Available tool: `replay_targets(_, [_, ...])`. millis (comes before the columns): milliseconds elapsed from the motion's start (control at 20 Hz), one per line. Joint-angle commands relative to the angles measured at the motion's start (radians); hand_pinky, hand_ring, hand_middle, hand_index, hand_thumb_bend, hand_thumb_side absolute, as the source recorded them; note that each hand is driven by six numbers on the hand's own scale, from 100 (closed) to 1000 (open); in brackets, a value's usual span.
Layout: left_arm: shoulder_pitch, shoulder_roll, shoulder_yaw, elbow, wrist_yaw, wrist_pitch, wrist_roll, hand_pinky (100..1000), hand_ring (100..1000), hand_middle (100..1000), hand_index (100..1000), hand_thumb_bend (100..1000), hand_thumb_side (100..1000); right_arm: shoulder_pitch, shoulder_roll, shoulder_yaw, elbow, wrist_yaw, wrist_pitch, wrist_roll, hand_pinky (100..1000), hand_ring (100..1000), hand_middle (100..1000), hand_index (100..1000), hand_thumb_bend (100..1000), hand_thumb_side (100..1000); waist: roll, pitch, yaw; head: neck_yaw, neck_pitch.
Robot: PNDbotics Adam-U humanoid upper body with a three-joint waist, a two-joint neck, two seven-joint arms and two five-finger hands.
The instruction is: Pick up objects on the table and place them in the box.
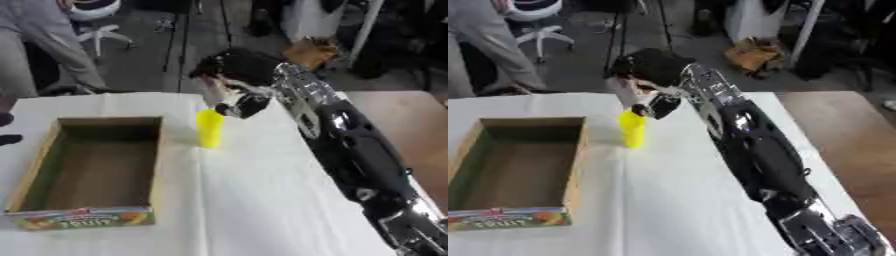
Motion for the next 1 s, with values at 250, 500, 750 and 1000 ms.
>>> replay_targets(250, [-0.011, 0.009, 0.004, -0.029, 0.023, -0.022, 0.051, 650, 773, 645, 826, 391, 987, -0.029, 0.083, -0.060, 0.031, -0.110, 0.099, -0.096, 675, 559, 304, 953, 109, 100, 0.004, -0.016, 0.006, -0.008, 0.002])
replay_targets(500, [-0.013, 0.009, 0.006, -0.040, 0.028, -0.037, 0.078, 649, 769, 642, 822, 393, 977, -0.036, 0.145, -0.047, 0.072, -0.189, 0.178, -0.174, 661, 548, 300, 960, 100, 100, 0.001, -0.019, 0.016, -0.012, 0.005])
replay_targets(750, [-0.015, 0.008, 0.012, -0.054, 0.029, -0.047, 0.098, 645, 764, 640, 818, 398, 961, -0.030, 0.172, 0.007, 0.098, -0.267, 0.232, -0.244, 641, 532, 284, 966, 100, 100, -0.001, -0.021, 0.029, -0.017, 0.004])
replay_targets(1000, [-0.017, 0.005, 0.026, -0.079, 0.027, -0.058, 0.129, 644, 763, 639, 816, 402, 954, -0.010, 0.231, 0.010, 0.152, -0.346, 0.232, -0.218, 631, 526, 276, 969, 100, 100, -0.005, -0.022, 0.040, -0.019, 0.007])
